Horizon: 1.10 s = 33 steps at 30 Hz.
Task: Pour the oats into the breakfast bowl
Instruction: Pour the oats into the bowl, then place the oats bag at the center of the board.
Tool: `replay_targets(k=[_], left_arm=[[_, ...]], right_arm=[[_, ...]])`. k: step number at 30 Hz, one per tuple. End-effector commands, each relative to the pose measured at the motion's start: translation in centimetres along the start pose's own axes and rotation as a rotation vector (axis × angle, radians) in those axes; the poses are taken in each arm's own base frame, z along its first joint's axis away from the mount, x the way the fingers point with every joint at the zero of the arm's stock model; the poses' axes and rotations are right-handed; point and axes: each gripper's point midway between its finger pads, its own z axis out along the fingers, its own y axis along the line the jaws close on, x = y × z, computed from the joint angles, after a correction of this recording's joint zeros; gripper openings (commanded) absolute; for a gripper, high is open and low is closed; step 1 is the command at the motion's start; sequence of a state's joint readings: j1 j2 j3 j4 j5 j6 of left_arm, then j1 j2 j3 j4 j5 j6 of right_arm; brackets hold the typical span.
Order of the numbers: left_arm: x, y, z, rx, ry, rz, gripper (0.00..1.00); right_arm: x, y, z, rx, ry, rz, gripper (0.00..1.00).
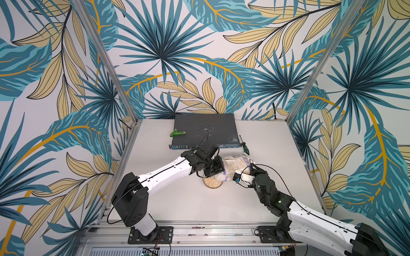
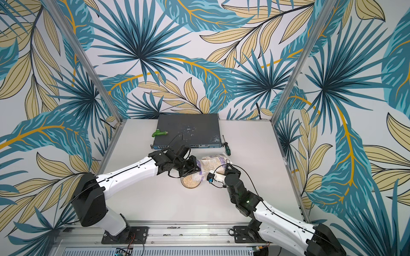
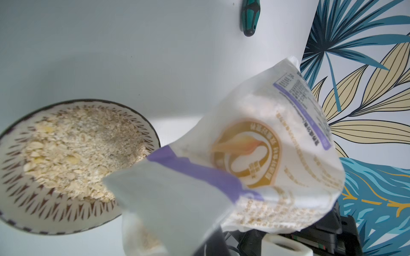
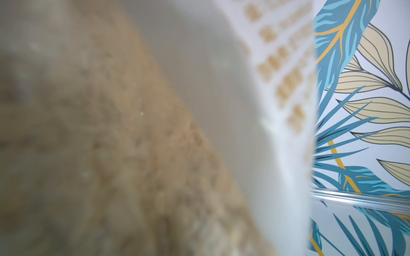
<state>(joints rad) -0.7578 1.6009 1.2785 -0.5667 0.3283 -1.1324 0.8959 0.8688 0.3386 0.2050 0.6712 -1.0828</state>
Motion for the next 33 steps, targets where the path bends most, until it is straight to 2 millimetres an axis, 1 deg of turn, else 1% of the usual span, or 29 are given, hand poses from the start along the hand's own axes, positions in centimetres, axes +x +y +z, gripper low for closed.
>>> replay_targets(k=[1,3,5,9,11,14,17,18,20,22,23,25,27,30,31,33], left_arm=[[-2.8,-1.9,-2.8,0.022,-0.094,0.028,0.0],[-3.5,-3.1,-3.7,0.045,-0.104,0.04,0.0],[-4.2,-4.3,-4.6,0.059,-0.113,0.058,0.0],[-5.1,-6.3,-5.5,0.081,-0.116,0.08,0.0],[-5.3,-7.5,-5.7,0.112,-0.108,0.089,0.0],[-5.6,-9.7,-6.4,0.159,-0.102,0.104,0.0],[-6.0,-11.6,-7.3,0.2,-0.111,0.122,0.0],[-6.1,-12.2,-7.5,0.211,-0.113,0.13,0.0],[-6.3,-13.0,-7.9,0.223,-0.117,0.139,0.0],[-6.4,-13.7,-8.3,0.238,-0.123,0.149,0.0],[-6.5,-14.0,-8.3,0.244,-0.126,0.152,0.0],[-6.5,-14.5,-8.4,0.255,-0.126,0.153,0.0],[-6.5,-15.0,-8.6,0.269,-0.12,0.157,0.0],[-6.7,-16.2,-9.6,0.293,-0.143,0.178,0.0],[-6.7,-16.4,-9.7,0.296,-0.15,0.185,0.0],[-6.6,-16.8,-9.8,0.292,-0.158,0.201,0.0]], right_arm=[[-2.0,-4.0,-0.3,0.113,-0.084,0.272,0.0],[-2.2,-4.4,-0.1,0.117,-0.08,0.345,0.0],[-2.4,-4.6,0.0,0.118,-0.092,0.463,0.0],[-2.3,-3.7,0.1,0.125,-0.125,0.606,0.0],[-2.2,-3.9,0.1,0.143,-0.14,0.665,0.0],[-2.7,-3.8,0.0,0.139,-0.192,0.778,0.0],[-2.6,-3.2,-0.3,0.127,-0.234,0.907,0.0],[-2.6,-3.3,-0.5,0.129,-0.261,0.987,0.0],[-2.3,-3.1,-1.0,0.123,-0.3,1.093,0.0],[-2.6,-2.9,-1.5,0.095,-0.345,1.157,0.0],[-2.7,-3.3,-1.8,0.097,-0.372,1.188,0.0],[-2.9,-3.0,-2.2,0.079,-0.408,1.21,0.01],[-2.6,-2.7,-2.1,0.075,-0.394,1.241,0.03],[-3.2,-1.6,-1.7,-0.002,-0.399,1.319,0.06],[-3.2,-1.2,-1.5,-0.01,-0.388,1.344,0.07],[-2.4,-0.3,-1.0,-0.001,-0.353,1.393,0.1]])
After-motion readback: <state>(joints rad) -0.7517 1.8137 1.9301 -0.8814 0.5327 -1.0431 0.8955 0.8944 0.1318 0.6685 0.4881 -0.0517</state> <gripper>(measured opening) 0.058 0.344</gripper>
